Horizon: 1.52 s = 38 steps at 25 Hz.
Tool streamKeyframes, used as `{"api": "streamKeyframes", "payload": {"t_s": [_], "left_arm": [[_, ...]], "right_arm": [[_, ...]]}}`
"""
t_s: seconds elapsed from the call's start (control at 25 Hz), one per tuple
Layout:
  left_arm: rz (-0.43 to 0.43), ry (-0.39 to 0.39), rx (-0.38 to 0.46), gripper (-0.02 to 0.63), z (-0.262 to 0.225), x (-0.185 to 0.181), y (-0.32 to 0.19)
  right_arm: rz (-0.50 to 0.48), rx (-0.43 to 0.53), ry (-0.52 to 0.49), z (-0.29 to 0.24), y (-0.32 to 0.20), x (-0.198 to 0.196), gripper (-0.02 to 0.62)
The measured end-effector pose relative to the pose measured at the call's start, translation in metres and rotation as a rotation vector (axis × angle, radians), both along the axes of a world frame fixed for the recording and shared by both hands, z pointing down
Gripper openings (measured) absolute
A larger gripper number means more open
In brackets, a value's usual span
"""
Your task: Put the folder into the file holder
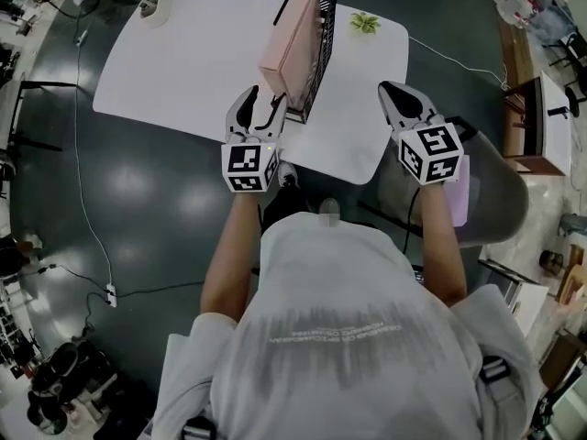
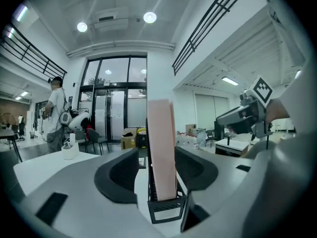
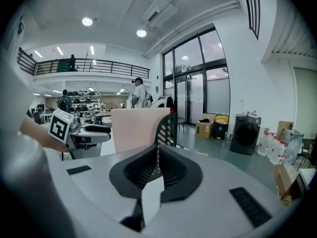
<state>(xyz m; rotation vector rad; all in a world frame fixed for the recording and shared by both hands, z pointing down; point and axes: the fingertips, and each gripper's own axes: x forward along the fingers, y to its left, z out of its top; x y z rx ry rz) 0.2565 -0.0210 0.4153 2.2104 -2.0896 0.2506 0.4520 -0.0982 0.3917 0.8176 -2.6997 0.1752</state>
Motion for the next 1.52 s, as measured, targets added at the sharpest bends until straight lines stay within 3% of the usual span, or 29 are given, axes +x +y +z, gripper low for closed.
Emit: {"api": "streamKeyframes", "payload": {"t_s": [0.08,0.2,0.28,0.48,1.08,1.52], "left_arm": [[-0.016,-0.007,0.016,0.227,-0.012,-0.01,0.015],[-0.085,-0.06,0.025,0.129,-0.031,-0.028,0.037],[-0.134,-0.093,0.032,0.097,-0.045,-0.04,0.051],[-0.181,-0.079,0.067,0.017,-0.079,-0.058,0.079],[-0.085,-0.098,0.155,0.015,-0.147,-0.025,0.119],[-0.102,-0.139,0.185,0.015,-0.163,-0.022,0.119]], "right_arm": [[-0.015,0.031,-0.007,-0.011,0.005,-0.006,0.037],[-0.033,0.075,-0.013,-0.025,0.012,-0.011,0.037],[-0.05,0.105,-0.015,-0.035,0.016,-0.014,0.038],[-0.104,0.172,-0.011,-0.055,0.029,-0.025,0.037],[-0.162,0.241,-0.033,-0.093,0.067,-0.038,0.037],[-0.182,0.272,-0.033,-0.102,0.071,-0.039,0.029]]}}
